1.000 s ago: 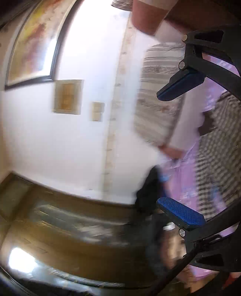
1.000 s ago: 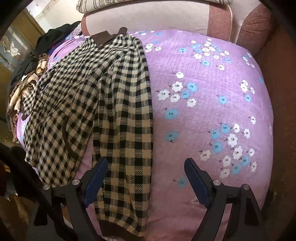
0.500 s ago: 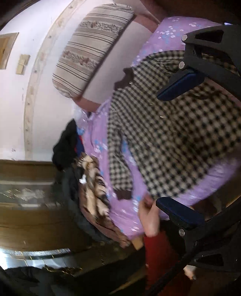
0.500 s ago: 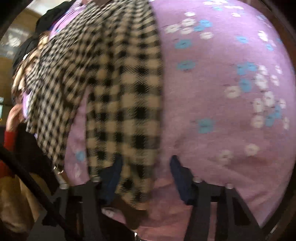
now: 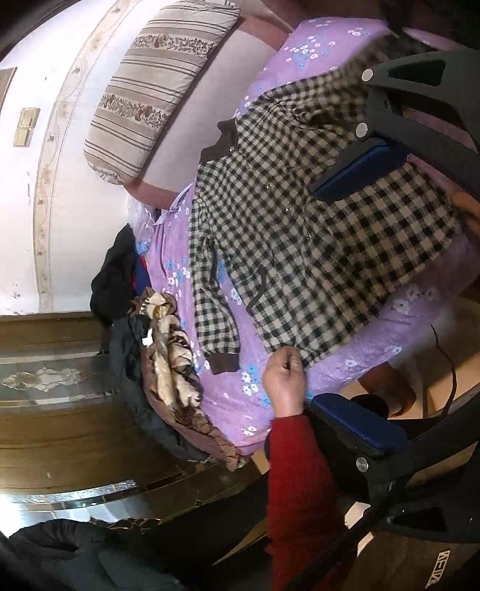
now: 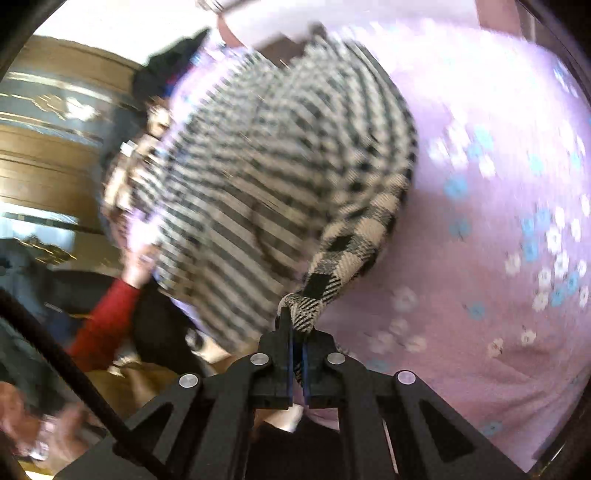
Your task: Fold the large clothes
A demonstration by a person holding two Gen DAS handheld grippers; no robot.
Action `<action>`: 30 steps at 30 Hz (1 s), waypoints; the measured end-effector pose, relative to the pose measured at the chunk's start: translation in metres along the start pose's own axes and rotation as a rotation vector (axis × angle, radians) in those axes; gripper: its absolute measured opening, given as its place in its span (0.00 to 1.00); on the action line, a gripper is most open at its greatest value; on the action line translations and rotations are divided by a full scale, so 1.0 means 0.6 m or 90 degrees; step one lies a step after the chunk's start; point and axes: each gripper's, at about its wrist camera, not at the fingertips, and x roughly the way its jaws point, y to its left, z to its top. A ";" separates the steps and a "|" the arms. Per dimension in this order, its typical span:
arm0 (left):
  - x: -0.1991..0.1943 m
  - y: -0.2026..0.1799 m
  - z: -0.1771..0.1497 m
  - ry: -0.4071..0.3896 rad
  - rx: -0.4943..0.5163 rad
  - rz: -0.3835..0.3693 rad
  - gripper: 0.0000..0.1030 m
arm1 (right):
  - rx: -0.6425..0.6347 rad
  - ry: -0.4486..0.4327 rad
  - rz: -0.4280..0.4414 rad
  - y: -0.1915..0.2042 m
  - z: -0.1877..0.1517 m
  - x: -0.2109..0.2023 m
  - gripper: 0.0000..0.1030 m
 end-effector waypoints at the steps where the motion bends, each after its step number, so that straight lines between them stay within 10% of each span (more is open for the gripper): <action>1: 0.002 0.005 0.000 -0.001 -0.001 -0.003 1.00 | -0.006 -0.017 0.012 0.023 0.015 -0.022 0.04; 9: 0.022 0.052 0.021 -0.024 0.016 0.023 0.99 | -0.079 -0.064 0.074 0.155 0.131 -0.108 0.04; 18: 0.181 0.085 0.109 0.025 0.024 -0.112 0.99 | -0.132 -0.091 0.114 0.238 0.244 -0.090 0.04; 21: 0.295 0.124 0.173 0.113 -0.064 -0.202 0.99 | -0.122 -0.076 0.126 0.228 0.248 -0.075 0.04; 30: 0.415 0.187 0.259 0.152 -0.132 -0.135 0.92 | -0.139 -0.049 0.122 0.237 0.321 -0.010 0.04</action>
